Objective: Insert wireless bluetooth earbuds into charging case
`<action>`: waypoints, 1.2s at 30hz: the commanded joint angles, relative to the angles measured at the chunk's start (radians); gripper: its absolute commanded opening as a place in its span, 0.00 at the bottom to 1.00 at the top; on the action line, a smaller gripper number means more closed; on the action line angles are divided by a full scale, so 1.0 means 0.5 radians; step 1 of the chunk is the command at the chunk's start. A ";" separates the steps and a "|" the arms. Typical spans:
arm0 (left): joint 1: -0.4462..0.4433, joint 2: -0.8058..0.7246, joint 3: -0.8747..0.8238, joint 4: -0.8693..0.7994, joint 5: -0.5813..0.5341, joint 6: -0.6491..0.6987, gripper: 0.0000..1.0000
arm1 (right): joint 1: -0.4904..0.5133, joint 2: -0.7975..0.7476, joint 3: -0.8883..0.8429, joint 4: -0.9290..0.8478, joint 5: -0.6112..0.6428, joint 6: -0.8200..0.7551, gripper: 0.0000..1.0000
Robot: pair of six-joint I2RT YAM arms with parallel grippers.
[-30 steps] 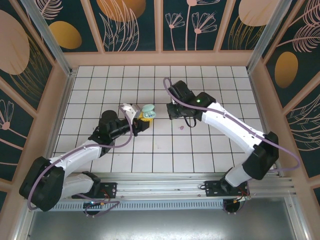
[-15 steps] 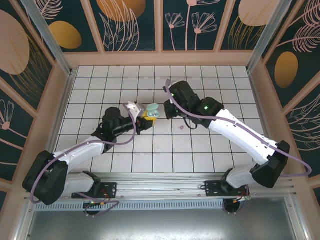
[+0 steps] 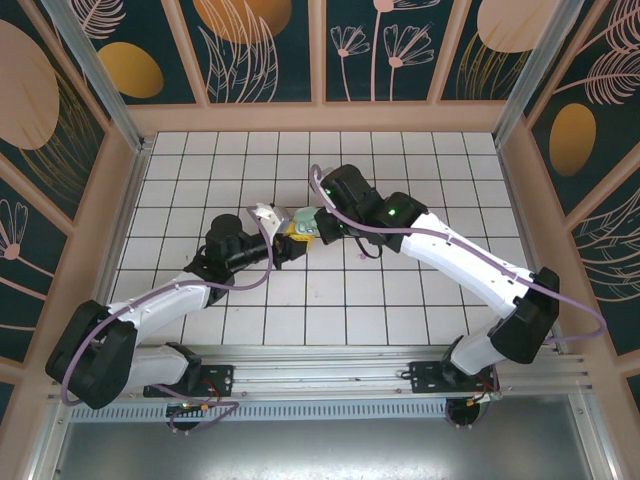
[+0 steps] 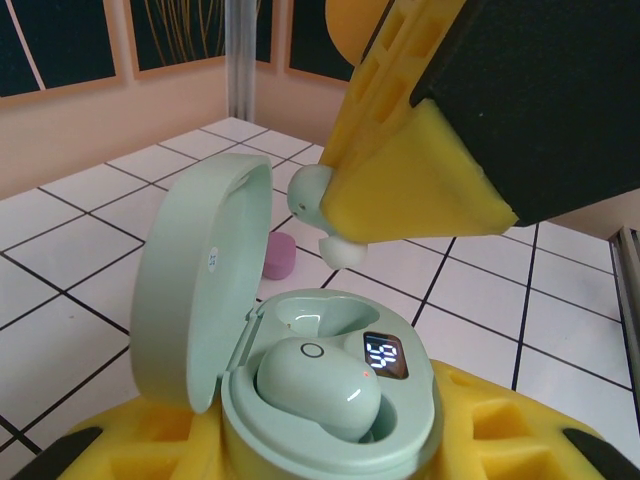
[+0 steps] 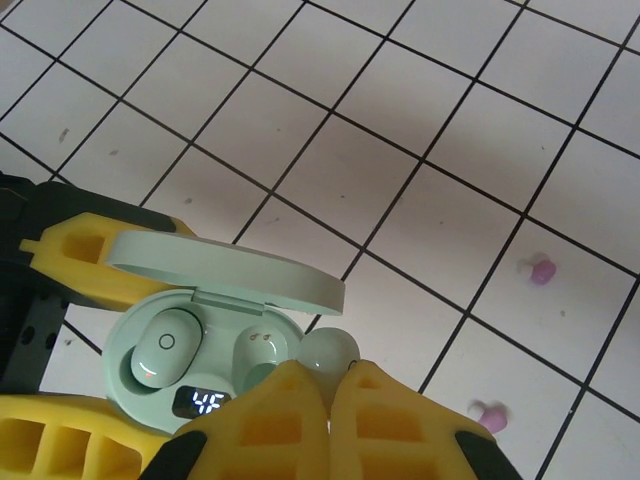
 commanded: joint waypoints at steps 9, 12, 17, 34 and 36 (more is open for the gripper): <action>-0.014 -0.001 0.072 0.041 0.023 0.047 0.20 | 0.015 0.073 0.050 -0.063 -0.103 -0.079 0.03; -0.013 -0.003 0.071 0.041 0.021 0.046 0.20 | 0.014 0.086 0.049 -0.089 -0.107 -0.078 0.03; -0.012 -0.008 0.073 0.038 0.017 0.046 0.20 | 0.015 0.092 0.048 -0.102 -0.140 -0.081 0.03; -0.014 -0.008 0.083 0.019 -0.002 0.048 0.21 | 0.014 0.118 0.073 -0.133 -0.275 -0.081 0.18; -0.014 -0.012 0.078 0.019 -0.001 0.047 0.21 | 0.011 0.118 0.084 -0.130 -0.272 -0.073 0.19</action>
